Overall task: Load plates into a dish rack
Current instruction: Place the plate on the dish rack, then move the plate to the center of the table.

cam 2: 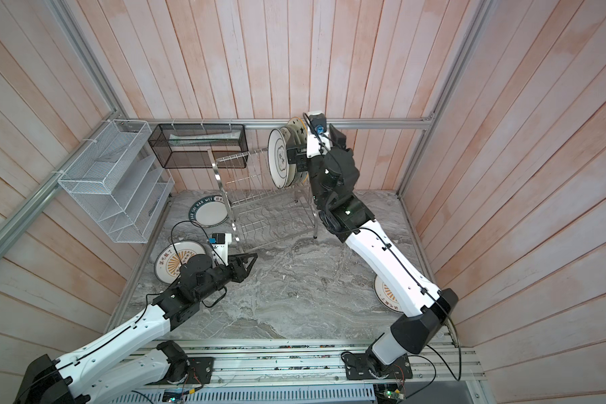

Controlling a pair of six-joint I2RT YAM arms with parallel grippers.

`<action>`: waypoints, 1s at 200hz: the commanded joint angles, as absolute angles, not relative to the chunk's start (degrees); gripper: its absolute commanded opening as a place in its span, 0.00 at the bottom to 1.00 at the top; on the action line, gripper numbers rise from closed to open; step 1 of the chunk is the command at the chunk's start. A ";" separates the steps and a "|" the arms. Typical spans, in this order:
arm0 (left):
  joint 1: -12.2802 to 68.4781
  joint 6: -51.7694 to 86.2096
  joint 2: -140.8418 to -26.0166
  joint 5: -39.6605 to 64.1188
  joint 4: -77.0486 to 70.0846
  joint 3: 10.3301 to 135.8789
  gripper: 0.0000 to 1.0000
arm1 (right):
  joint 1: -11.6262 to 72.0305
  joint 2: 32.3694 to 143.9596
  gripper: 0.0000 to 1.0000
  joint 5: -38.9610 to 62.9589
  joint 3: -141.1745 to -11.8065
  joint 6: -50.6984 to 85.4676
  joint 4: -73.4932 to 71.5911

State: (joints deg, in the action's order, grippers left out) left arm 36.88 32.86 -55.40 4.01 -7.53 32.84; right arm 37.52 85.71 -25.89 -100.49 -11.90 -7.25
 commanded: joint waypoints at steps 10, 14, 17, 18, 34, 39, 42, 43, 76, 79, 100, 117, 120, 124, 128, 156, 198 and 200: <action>36.97 29.74 -56.92 3.95 -11.79 35.15 0.46 | 30.50 78.04 0.97 -18.64 -92.43 -4.11 -4.66; 36.99 29.53 -57.16 4.15 -12.16 35.29 0.46 | 29.30 77.07 0.97 -17.56 -91.32 -2.77 -4.61; 37.00 29.45 -57.35 4.40 -12.40 35.41 0.47 | 28.58 76.35 0.97 -16.85 -90.52 -2.08 -4.64; 36.96 29.45 -57.42 4.44 -12.44 35.46 0.46 | 28.26 76.10 0.97 -16.73 -90.26 -1.79 -4.61; 36.95 29.00 -58.39 5.07 -13.00 36.29 0.47 | 24.81 73.21 0.97 -15.25 -86.78 1.51 -4.21; 36.99 28.84 -58.73 5.18 -13.07 36.59 0.47 | 24.02 72.54 0.97 -15.14 -85.63 2.19 -4.08; 36.92 28.76 -58.93 5.25 -13.09 36.72 0.47 | 23.52 72.13 0.97 -15.16 -85.02 2.54 -4.11; 36.96 28.75 -59.00 5.26 -13.14 36.82 0.47 | 23.36 72.01 0.97 -15.14 -84.83 2.67 -4.12; 36.85 28.41 -60.45 5.19 -13.35 38.21 0.49 | 20.20 69.87 0.97 -16.25 -78.28 6.11 -3.30; 36.86 28.42 -60.58 5.11 -13.36 38.25 0.49 | 20.09 69.72 0.97 -16.99 -77.40 6.40 -3.60; 36.84 28.78 -61.49 5.14 -13.75 38.32 0.50 | 19.52 68.09 0.97 -21.66 -71.14 9.87 -4.48; 36.87 29.10 -62.40 5.74 -14.37 38.33 0.50 | 18.74 67.33 0.97 -23.01 -65.59 14.73 -4.20; 36.91 29.09 -62.59 5.90 -14.41 38.38 0.50 | 18.65 67.32 0.97 -23.23 -64.69 15.67 -4.01; 36.86 29.09 -62.85 6.10 -14.44 38.47 0.49 | 18.50 67.37 0.97 -23.57 -63.24 16.78 -3.75; 36.89 29.10 -63.00 6.27 -14.50 38.57 0.49 | 18.31 67.54 0.97 -23.92 -62.02 17.86 -3.35; 36.85 28.84 -64.97 7.35 -14.41 39.49 0.50 | 16.95 69.36 0.97 -24.69 -53.19 25.70 -0.48; 36.83 28.57 -67.20 8.57 -15.16 40.52 0.49 | 12.44 70.49 0.97 -19.51 -39.74 36.29 -0.15; 36.89 28.56 -67.27 8.56 -15.22 40.52 0.50 | 12.12 70.49 0.97 -19.51 -39.20 36.65 -0.12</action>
State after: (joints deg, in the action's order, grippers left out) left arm 36.86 29.54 -66.39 7.07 -13.34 38.76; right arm 14.66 70.30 -21.21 -43.81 28.03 -1.74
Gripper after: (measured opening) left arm 0.495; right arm 0.969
